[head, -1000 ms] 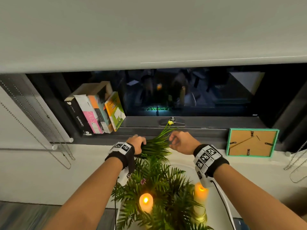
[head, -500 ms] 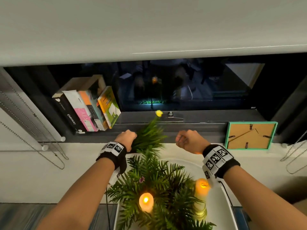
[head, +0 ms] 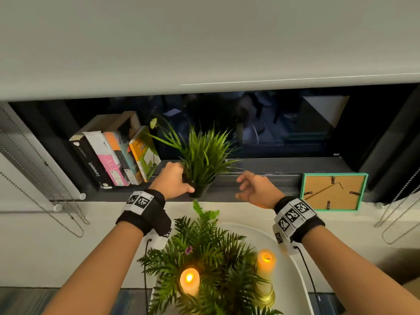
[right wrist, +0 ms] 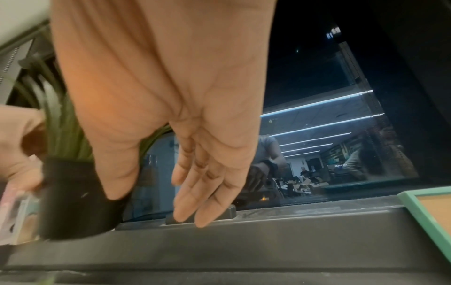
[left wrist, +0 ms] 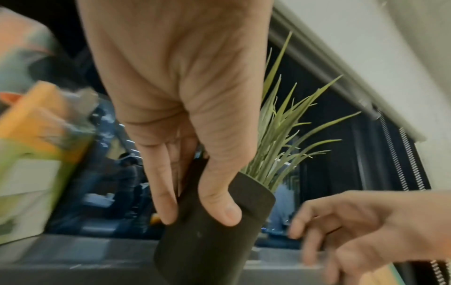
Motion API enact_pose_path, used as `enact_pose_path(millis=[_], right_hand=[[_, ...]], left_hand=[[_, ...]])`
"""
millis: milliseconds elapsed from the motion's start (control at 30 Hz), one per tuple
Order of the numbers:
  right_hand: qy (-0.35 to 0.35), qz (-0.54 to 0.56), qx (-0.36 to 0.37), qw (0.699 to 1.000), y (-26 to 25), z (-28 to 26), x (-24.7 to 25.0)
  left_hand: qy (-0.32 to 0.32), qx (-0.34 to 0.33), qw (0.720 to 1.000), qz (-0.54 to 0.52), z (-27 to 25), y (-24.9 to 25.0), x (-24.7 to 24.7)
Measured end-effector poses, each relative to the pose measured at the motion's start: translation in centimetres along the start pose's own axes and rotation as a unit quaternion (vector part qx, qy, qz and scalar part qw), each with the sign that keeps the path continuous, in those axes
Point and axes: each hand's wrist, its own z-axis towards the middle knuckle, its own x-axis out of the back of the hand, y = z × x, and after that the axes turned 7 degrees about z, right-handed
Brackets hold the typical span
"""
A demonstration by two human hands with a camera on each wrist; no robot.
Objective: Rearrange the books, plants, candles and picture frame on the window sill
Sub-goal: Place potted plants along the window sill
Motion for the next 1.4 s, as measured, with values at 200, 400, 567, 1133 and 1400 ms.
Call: enact_pose_path(millis=[200,400,567,1133,1400], right_hand=[[0.006,0.091,0.054,0.994,-0.4,0.7,-0.5],[0.157,0.158,0.046,0.974,0.5,1.2,0.9],[0.275,0.132,-0.012,0.952,1.5,2.8,3.1],[0.224,0.091,-0.116,0.963,6.2,5.2,5.3],[0.230,-0.247,-0.288,0.896,11.7,0.4,10.3]], left_hand=[[-0.003,-0.029,0.994,-0.107,1.0,4.9,-1.7],[-0.011,-0.064,0.959,-0.275,2.0,8.5,-3.3],[-0.022,-0.084,0.970,-0.227,3.5,9.0,-4.1],[-0.104,-0.076,0.990,-0.058,5.7,7.2,-8.9],[-0.072,-0.063,0.993,-0.062,4.7,6.5,-9.3]])
